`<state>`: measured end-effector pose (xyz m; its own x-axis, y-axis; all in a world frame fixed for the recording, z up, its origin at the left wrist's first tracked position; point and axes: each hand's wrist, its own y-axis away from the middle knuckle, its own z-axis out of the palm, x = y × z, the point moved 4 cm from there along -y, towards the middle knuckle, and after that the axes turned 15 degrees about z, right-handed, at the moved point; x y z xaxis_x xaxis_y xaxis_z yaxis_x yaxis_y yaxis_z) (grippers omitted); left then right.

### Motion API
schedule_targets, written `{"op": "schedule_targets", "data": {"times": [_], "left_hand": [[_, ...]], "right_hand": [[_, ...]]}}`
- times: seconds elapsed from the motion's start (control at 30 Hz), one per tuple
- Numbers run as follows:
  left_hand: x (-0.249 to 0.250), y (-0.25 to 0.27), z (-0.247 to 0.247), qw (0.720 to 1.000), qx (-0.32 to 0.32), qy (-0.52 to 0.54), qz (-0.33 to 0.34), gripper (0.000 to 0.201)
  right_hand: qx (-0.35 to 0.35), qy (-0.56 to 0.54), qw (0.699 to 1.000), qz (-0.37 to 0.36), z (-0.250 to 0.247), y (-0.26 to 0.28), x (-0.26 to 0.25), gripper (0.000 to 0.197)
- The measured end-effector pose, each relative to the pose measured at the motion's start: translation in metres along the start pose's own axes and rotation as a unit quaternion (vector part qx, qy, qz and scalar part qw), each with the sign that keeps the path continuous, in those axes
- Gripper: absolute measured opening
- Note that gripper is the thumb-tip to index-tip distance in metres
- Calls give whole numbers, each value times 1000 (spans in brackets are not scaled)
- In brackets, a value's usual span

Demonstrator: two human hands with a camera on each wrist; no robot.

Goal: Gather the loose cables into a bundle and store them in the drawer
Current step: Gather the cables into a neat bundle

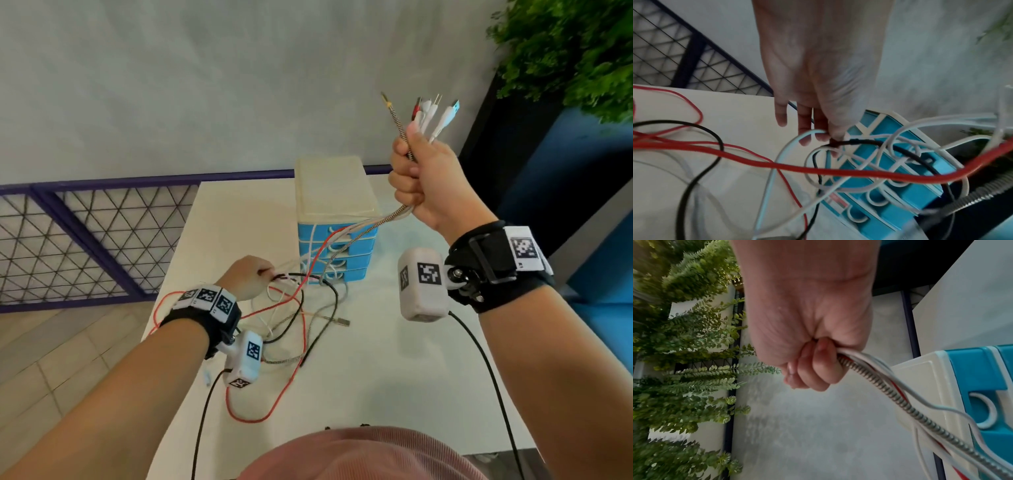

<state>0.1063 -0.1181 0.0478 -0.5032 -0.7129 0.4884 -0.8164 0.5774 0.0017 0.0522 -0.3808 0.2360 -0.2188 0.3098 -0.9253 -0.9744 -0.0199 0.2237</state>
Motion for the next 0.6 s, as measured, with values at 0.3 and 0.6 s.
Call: {"op": "schedule_targets", "data": {"times": [0.3, 0.6], "left_hand": [[-17, 18, 3, 988, 60, 63, -125, 35], [-42, 43, 11, 974, 8, 124, -191, 45]], "right_hand": [[36, 35, 998, -32, 2, 1, -15, 40], [63, 86, 992, -69, -2, 0, -33, 40]]}}
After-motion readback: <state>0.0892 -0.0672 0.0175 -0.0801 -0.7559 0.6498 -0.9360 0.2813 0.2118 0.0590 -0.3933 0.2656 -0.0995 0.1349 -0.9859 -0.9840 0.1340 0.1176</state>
